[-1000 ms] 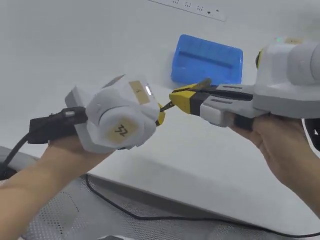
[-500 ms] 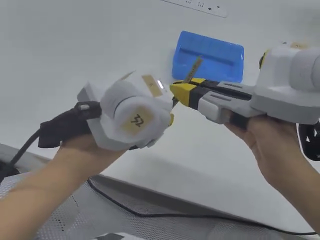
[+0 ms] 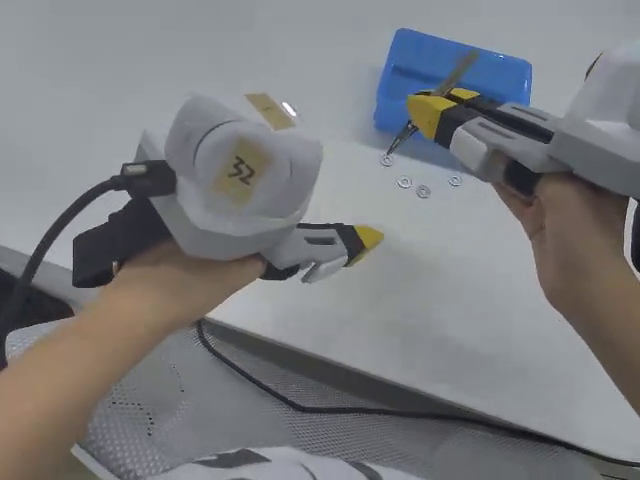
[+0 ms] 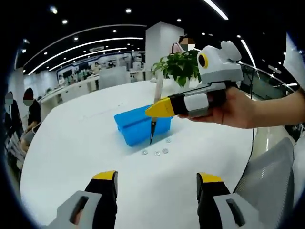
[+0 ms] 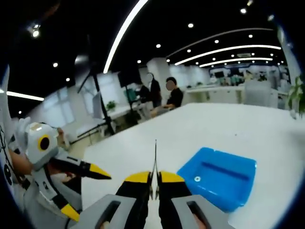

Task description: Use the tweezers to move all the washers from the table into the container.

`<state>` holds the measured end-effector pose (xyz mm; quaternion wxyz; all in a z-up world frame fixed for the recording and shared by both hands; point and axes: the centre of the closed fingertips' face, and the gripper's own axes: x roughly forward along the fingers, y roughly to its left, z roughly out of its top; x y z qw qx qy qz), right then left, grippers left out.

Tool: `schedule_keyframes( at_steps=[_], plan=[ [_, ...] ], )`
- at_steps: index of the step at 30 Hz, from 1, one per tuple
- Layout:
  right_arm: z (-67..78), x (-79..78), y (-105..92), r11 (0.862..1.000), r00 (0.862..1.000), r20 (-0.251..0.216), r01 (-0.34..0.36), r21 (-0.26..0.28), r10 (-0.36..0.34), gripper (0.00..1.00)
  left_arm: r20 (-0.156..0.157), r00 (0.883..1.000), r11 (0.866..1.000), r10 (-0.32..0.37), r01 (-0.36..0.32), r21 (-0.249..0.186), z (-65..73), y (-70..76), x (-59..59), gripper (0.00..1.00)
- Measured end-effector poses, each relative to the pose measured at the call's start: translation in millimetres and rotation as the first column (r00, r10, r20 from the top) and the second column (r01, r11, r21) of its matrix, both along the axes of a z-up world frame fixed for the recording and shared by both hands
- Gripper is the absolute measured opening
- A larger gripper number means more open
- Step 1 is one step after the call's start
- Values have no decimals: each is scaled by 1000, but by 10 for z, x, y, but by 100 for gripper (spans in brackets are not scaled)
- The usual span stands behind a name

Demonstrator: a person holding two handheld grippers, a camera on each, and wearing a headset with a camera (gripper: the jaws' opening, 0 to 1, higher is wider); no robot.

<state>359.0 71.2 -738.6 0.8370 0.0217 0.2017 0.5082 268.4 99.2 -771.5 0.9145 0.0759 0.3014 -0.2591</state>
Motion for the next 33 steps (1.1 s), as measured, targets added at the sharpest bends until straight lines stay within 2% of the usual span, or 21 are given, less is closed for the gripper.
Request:
schedule_keyframes(
  at_steps=[2, 4, 7, 9, 12, 14, 19, 24, 29, 33],
  plan=[
    [-64, 41, 3, 1000, 1000, -6, 0, 0, 0, 2, -25, 999, 999, 48, -48, -11, -25, 90, -15, 78],
    [-143, 81, 17, 1000, 1000, -1, -8, -9, 8, 2, -53, 997, 998, 63, -64, -21, -50, 143, -55, 88],
    [-226, 130, 44, 1000, 1000, 9, -24, -17, 24, 2, -90, 992, 995, 90, -93, -25, -87, 197, -108, 95],
    [-257, 154, 57, 999, 999, 14, -30, -20, 30, 2, -105, 989, 994, 106, -109, -22, -107, 242, -137, 99],
    [-350, 213, 56, 997, 997, 62, -45, -55, 48, 2, -104, 987, 993, 120, -121, -1, -120, 298, -163, 96],
    [-429, 253, 51, 996, 995, 79, -52, -68, 57, 2, -106, 986, 992, 129, -128, 16, -147, 336, -177, 95],
    [-512, 249, 63, 994, 995, 71, -69, -86, 75, 2, -123, 980, 987, 158, -155, 27, -202, 398, -177, 97],
    [-577, 261, 74, 992, 994, 68, -84, -90, 90, 3, -123, 979, 987, 163, -160, 28, -197, 399, -150, 98],
    [-591, 286, 78, 993, 994, 74, -79, -91, 86, 3, -122, 981, 988, 150, -145, 51, -227, 374, -157, 96],
    [-666, 285, 70, 990, 993, 76, -86, -112, 95, 3, -134, 981, 989, 138, -130, 67, -248, 366, -161, 96]
  ],
)
